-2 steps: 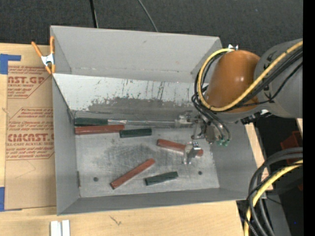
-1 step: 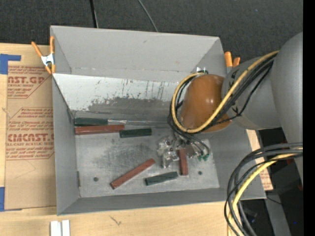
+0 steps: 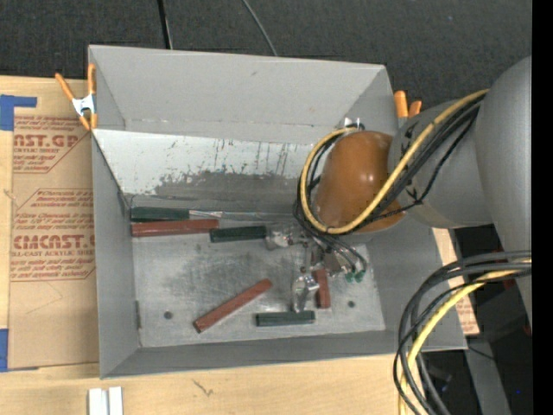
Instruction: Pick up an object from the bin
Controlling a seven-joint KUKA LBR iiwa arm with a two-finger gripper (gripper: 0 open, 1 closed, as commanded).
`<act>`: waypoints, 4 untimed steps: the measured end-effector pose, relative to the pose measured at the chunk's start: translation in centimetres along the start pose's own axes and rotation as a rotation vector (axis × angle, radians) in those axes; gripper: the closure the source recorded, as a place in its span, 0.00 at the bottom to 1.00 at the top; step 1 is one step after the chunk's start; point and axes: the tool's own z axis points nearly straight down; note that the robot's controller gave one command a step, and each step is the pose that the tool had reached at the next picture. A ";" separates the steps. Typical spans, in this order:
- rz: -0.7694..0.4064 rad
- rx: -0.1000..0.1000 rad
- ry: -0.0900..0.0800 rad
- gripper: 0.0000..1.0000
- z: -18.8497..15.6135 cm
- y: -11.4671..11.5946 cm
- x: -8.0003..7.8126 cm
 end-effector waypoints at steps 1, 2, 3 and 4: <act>0.000 0.000 0.000 0.00 0.0 0.0 0.0; 0.066 -0.001 0.012 1.00 -0.1 6.0 1.5; 0.066 -0.001 0.012 1.00 -0.1 6.1 1.5; 0.043 0.000 -0.001 1.00 -18.6 6.7 0.0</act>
Offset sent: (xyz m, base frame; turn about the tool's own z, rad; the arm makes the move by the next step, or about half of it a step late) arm -0.0296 0.0541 -0.0019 0.0683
